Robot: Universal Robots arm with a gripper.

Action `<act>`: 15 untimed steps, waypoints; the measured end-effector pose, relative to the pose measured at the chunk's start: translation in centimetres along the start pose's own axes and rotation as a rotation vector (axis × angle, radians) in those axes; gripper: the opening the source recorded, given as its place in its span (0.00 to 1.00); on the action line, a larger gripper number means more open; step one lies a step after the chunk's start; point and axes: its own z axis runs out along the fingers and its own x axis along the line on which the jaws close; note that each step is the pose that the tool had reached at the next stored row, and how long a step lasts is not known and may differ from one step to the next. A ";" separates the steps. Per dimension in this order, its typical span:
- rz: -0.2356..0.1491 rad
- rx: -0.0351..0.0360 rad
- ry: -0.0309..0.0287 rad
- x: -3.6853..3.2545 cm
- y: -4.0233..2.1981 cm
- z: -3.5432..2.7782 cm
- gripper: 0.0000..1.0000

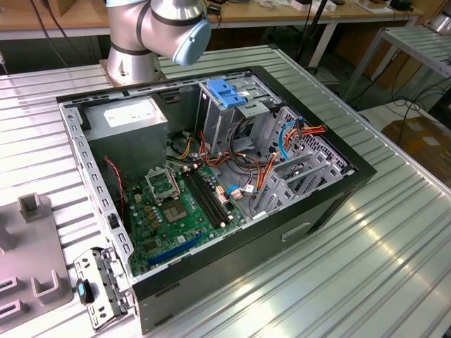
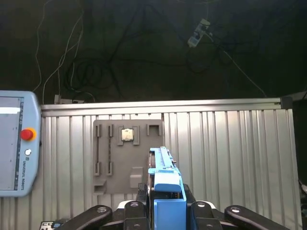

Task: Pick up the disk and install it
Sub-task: 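Pick up the disk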

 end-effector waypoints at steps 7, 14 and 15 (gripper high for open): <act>0.000 0.0575 0.0133 0.01 -0.08 0.49 0.37; 0.000 0.0594 0.0134 0.07 -0.78 1.96 0.37; 0.000 0.0606 0.0138 0.05 -1.26 2.12 0.37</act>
